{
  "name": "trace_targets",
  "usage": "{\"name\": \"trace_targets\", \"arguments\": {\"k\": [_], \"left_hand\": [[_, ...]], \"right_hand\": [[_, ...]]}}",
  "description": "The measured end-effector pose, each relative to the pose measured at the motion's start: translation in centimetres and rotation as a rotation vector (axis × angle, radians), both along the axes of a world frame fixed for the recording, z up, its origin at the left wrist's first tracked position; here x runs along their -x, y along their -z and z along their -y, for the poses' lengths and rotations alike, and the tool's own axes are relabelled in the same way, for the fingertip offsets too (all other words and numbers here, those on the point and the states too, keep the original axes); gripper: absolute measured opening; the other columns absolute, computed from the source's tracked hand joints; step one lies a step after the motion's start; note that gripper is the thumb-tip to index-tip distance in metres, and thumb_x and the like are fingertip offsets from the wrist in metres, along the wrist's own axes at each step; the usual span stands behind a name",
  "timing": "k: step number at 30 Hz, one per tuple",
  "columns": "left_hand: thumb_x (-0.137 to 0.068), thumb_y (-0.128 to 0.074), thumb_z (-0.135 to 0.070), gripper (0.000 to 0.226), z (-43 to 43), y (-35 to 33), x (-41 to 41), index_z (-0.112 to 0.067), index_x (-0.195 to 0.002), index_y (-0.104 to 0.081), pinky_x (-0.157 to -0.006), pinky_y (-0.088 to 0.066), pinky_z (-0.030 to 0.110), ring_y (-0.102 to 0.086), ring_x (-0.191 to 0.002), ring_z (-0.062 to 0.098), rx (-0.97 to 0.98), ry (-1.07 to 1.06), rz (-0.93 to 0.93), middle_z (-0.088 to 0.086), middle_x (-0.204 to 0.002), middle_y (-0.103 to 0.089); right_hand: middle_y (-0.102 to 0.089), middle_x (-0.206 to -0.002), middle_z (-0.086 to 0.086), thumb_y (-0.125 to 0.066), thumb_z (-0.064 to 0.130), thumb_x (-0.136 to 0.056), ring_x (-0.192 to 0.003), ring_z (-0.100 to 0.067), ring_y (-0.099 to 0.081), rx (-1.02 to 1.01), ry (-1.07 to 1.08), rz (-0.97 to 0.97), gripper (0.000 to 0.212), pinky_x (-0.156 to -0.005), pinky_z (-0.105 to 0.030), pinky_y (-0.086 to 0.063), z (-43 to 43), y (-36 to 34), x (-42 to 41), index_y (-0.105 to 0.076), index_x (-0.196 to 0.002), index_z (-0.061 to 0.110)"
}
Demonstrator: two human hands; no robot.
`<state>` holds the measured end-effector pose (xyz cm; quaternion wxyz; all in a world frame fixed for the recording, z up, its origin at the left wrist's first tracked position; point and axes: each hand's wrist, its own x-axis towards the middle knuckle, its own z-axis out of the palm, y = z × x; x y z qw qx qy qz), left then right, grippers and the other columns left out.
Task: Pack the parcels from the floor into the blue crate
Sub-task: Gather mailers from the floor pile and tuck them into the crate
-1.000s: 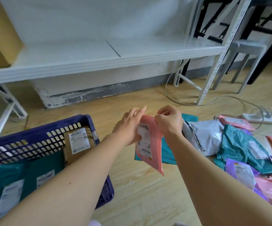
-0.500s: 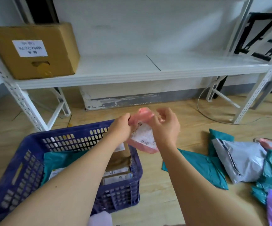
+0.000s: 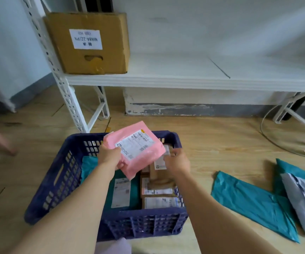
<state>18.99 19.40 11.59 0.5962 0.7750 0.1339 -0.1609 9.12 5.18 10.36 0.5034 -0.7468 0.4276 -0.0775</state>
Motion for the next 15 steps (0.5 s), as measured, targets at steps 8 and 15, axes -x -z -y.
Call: {"name": "trace_targets", "arguments": {"k": [8,15], "left_hand": [[-0.089,-0.051,0.006,0.057,-4.9,4.1,-4.3,-0.023,-0.136,-0.035,-0.043,-0.056,0.029,-0.059,-0.057,0.023,0.103,-0.151,-0.123,0.014,-0.098,-0.061],[-0.090,-0.055,-0.006,0.016,-6.4,9.2,-7.6,-0.004,-0.098,-0.042,-0.034,-0.044,0.019,-0.052,-0.067,0.020,0.132,-0.317,-0.291,0.011,-0.081,-0.050]], "right_hand": [[-0.066,-0.105,-0.013,-0.054,0.021,-0.092,-0.072,-0.020,-0.066,-0.434,-0.258,-0.016,0.032,-0.065,-0.030,-0.058,-4.9,3.3,-6.0,-0.047,-0.122,0.019],[-0.053,-0.128,-0.013,-0.056,-0.005,-0.081,-0.105,-0.030,-0.060,-0.444,-0.166,-0.007,0.062,-0.085,-0.042,-0.057,-8.5,8.9,-10.8,-0.044,-0.134,0.025]]}}
